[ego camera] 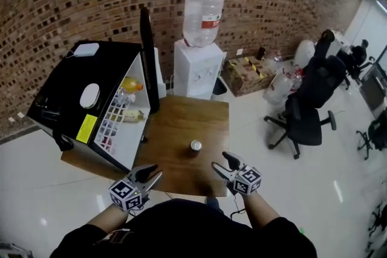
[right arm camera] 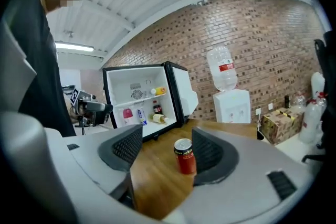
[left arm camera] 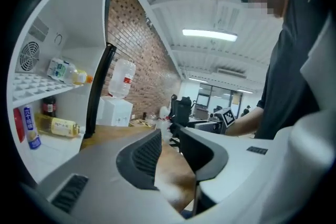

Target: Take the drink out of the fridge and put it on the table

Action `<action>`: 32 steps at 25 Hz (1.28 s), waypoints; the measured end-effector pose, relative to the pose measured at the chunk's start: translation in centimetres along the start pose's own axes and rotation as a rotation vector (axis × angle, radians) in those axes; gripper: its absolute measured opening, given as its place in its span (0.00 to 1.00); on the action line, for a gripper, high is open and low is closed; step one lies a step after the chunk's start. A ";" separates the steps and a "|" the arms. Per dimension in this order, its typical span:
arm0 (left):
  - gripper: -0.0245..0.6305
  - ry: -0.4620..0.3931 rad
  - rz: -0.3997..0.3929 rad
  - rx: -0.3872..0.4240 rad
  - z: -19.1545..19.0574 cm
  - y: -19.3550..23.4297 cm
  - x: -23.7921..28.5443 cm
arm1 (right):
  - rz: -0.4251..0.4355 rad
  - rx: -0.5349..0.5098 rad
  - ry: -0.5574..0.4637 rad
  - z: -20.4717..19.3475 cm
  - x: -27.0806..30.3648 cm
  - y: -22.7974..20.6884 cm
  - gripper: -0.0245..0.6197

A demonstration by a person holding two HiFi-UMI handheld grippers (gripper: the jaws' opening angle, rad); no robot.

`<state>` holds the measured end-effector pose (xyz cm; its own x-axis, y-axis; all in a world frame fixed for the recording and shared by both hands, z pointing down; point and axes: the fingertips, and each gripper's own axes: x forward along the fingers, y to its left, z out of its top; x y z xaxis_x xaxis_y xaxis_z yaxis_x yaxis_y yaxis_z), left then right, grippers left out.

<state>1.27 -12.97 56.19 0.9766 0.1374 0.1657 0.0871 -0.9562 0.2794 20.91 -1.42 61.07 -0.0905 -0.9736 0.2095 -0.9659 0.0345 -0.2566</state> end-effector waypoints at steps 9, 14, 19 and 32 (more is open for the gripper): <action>0.08 -0.055 -0.103 -0.006 2.4 -1.0 -2.2 | -0.084 -0.007 -0.010 -0.7 -5.6 7.8 0.22; 0.04 -0.045 -0.046 -0.011 2.3 -2.3 -1.3 | -0.072 -0.008 -0.001 -1.7 -8.6 7.7 0.04; 0.04 -0.034 -0.022 0.011 2.2 -5.0 0.1 | -0.068 0.018 -0.012 -2.0 -11.1 5.5 0.04; 0.04 -0.020 0.034 -0.002 1.9 -5.9 0.1 | -0.047 0.051 -0.006 -2.0 -12.0 3.3 0.04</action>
<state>1.25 -7.83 52.82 0.9827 0.0997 0.1563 0.0535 -0.9596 0.2762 18.34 10.81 59.60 -0.0435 -0.9752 0.2170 -0.9555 -0.0228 -0.2941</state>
